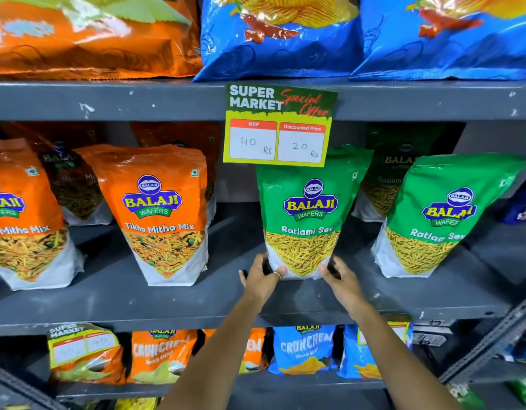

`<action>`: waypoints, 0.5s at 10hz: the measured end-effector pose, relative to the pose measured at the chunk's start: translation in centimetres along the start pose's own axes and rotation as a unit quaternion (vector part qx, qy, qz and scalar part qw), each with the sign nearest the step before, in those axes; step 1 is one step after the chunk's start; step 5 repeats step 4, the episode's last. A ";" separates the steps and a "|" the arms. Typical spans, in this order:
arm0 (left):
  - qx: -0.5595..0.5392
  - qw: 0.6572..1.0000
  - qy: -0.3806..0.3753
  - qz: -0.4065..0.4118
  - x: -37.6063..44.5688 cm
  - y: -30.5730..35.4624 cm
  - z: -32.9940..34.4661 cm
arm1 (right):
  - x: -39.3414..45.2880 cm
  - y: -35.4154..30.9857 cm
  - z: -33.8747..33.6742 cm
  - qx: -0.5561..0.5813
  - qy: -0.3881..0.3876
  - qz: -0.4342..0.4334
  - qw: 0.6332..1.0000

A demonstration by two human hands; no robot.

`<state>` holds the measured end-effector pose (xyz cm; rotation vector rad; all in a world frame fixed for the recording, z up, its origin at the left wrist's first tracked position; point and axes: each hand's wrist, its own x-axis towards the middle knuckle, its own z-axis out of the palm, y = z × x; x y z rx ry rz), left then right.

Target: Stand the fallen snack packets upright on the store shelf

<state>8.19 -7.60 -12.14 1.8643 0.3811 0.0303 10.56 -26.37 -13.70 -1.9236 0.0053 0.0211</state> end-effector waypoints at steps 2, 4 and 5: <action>-0.012 1.000 -0.007 0.008 -0.2 0.1 -0.1 | -0.7 -0.4 0.1 0.003 0.011 0.018 1.000; -0.083 0.996 -0.033 0.023 -0.9 -0.6 -0.9 | -2.5 -1.6 1.1 0.031 0.053 0.060 0.996; -0.083 0.996 -0.033 0.023 -0.9 -0.6 -0.9 | -2.5 -1.6 1.1 0.031 0.053 0.060 0.996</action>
